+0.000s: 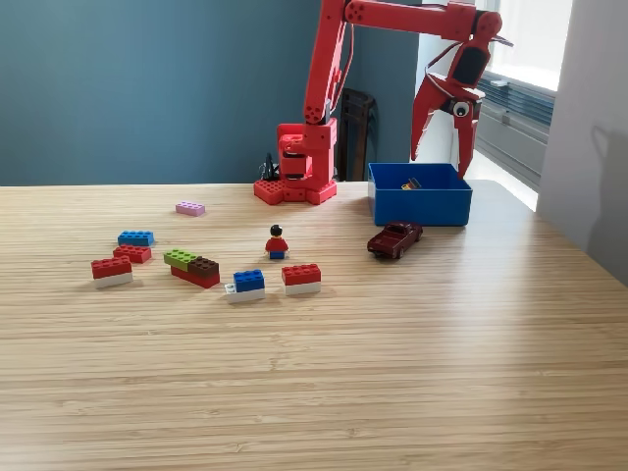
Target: Grasp a lego block and put it in the bin.
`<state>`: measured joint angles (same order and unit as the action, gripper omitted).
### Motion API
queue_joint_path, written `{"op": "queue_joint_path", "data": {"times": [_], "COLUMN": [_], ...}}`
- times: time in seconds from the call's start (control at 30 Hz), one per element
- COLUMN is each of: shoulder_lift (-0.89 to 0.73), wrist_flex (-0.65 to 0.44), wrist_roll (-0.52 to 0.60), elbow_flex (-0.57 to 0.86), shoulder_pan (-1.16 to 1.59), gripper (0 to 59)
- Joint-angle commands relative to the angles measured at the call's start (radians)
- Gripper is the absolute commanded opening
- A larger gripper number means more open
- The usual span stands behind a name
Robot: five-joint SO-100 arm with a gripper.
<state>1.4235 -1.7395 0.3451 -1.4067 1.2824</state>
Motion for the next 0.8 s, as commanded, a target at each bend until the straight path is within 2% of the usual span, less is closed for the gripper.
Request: {"op": "queue_joint_path", "data": {"times": [0.03,0.17,0.2,0.33,0.5,0.8], "shoulder_lift": [0.032,0.034,0.034,0.034,0.035,0.035], "wrist_flex": [-0.048,-0.048,-0.048,-0.046,-0.046,-0.043], "wrist_roll": [-0.014,0.005,0.011,0.026,0.023,-0.066], "elbow_flex": [0.201,0.379,0.414,0.488,0.499,0.350], "shoulder_pan": [-0.028,-0.091,-0.118,-0.250,-0.431,-0.841], "gripper": [25.3,2.0,0.0,0.0,0.0,0.0]}}
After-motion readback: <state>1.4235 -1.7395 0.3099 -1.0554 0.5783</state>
